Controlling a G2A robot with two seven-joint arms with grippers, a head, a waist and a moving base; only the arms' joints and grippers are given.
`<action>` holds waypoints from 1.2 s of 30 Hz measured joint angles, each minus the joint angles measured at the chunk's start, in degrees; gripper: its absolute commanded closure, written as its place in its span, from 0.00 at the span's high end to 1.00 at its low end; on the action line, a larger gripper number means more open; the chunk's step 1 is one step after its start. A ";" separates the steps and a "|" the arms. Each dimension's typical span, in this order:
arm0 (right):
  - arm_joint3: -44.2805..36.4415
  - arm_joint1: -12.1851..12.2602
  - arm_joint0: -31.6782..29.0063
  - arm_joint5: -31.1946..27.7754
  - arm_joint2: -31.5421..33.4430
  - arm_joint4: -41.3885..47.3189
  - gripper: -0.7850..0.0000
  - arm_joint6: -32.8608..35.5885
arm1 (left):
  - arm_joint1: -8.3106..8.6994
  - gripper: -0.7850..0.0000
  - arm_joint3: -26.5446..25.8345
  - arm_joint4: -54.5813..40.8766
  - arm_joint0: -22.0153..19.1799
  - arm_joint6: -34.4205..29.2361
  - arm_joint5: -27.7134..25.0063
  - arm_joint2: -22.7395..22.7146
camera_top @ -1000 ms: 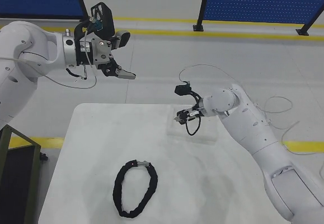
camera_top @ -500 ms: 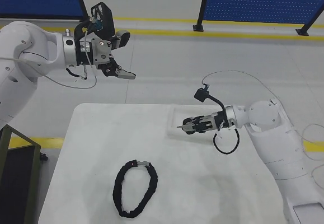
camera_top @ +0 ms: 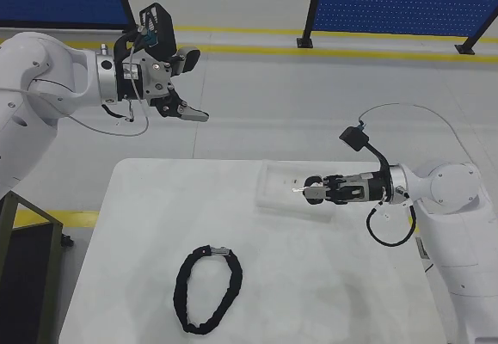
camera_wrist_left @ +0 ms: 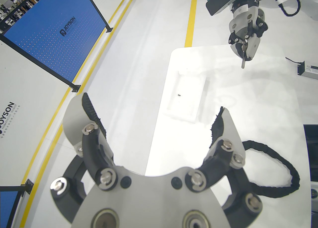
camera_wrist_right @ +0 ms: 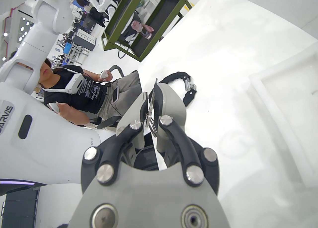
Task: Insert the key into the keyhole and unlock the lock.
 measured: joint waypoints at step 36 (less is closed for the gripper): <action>0.05 0.03 -0.06 0.10 0.13 -0.21 0.00 -0.13 | 1.15 1.00 5.15 6.29 15.19 3.46 0.00 7.71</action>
